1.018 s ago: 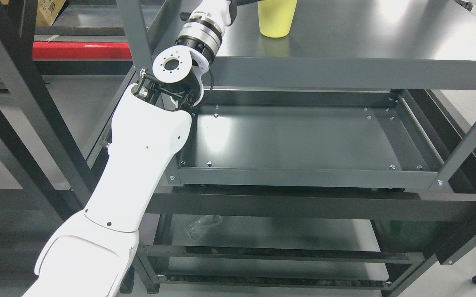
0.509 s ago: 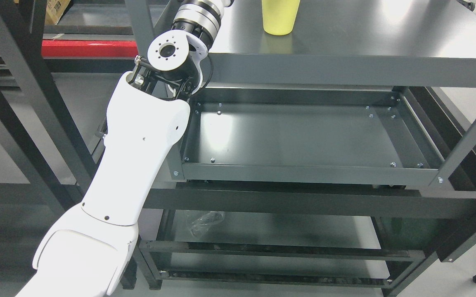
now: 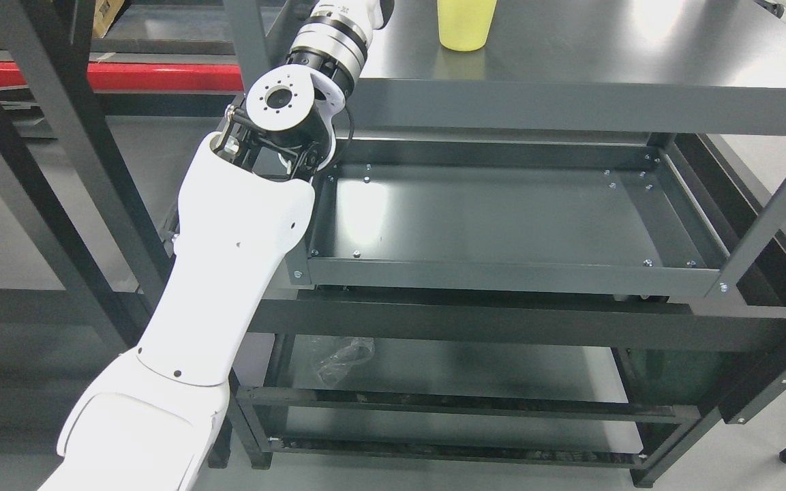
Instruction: Place yellow IKEA cup on middle right shelf
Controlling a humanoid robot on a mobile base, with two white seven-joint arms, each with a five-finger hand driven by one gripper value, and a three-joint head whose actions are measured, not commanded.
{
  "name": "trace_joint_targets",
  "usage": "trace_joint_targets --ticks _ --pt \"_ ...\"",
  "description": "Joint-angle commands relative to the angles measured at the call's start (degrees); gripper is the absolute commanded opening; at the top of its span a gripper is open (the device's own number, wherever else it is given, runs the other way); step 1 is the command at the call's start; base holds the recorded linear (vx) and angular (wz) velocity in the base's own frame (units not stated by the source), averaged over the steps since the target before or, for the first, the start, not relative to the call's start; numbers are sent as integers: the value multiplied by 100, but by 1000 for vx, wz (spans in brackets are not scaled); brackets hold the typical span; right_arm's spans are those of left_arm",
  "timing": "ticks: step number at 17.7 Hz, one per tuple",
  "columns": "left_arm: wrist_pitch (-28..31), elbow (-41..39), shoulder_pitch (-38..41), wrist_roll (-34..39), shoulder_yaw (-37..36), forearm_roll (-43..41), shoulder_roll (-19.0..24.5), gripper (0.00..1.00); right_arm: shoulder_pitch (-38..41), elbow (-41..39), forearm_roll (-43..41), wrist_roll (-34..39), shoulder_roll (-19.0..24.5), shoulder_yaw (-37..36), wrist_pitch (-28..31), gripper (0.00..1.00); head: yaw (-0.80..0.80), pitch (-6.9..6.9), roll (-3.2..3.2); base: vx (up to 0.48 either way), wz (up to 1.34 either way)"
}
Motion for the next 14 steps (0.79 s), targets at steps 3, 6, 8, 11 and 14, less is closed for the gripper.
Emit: trace_joint_targets --ticks 3,6,8,11,14 --pt "148 -782 250 2 51 0 99 96 35 -1 0 1 -100 0 -3 99 0 0 0 -49 55" --pt "166 -966 390 10 68 -228 99 96 35 -1 0 1 -100 0 -3 99 0 0 0 -44 50" --pt "297 -1168 557 10 68 -317 99 96 35 -1 0 1 -100 0 -3 99 0 0 0 -48 11" --pt "394 -1554 838 2 42 -317 99 96 35 -1 0 1 -100 0 -3 99 0 0 0 -59 -1" --pt "394 -2037 1277 -33 -124 -317 99 96 35 -1 0 1 -100 0 -3 99 0 0 0 -66 11"
